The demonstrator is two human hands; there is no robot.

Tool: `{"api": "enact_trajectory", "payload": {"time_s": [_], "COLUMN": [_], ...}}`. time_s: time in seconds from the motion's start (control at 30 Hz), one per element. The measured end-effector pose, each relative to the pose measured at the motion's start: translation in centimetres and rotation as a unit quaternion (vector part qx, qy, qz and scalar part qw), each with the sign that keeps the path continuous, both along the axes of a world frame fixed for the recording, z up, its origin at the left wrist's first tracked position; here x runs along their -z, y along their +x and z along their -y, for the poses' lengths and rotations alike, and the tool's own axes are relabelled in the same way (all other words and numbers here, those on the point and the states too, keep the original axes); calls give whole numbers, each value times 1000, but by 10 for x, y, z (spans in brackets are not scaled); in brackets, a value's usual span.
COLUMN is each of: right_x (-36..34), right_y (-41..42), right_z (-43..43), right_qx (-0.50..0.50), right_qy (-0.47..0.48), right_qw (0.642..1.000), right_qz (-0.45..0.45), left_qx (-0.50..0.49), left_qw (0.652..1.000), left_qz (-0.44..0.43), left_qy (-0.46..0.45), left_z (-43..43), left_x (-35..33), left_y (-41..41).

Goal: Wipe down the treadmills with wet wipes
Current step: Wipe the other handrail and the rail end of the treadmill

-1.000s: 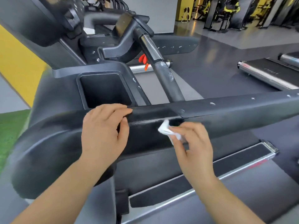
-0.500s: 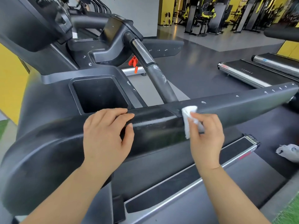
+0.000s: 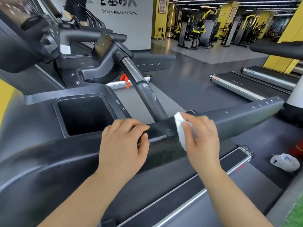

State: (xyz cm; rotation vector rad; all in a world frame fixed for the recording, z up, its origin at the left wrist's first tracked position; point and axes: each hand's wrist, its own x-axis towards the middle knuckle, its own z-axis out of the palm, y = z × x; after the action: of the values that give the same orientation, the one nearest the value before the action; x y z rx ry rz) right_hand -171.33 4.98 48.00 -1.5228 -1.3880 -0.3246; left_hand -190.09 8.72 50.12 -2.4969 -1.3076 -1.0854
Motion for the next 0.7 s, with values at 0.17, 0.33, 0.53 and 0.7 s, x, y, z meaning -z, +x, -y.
{"api": "enact_trajectory", "payload": {"time_s": [0.17,0.33,0.53,0.7], "right_x": [-2,-8,-16,-23], "right_y": [-13,-3,16,8], "right_z": [-17,-12,-13,-18], "right_qx": [-58,-123,-108,-102], "right_qy": [-48,-96,-126,-66], "right_qw": [972,960,952,984], "right_qz": [224,234,258,133], "left_qx": [16,16,18,20], "left_qw": [1000,1000,1000,1000], "left_qz": [-10,-16,-2,11], "left_qy": [-21,-12,-7,-12], "left_z": [-5,-8,-9,-23], "left_x": [1,6,5,-1], "left_y": [6,5,8,14]}}
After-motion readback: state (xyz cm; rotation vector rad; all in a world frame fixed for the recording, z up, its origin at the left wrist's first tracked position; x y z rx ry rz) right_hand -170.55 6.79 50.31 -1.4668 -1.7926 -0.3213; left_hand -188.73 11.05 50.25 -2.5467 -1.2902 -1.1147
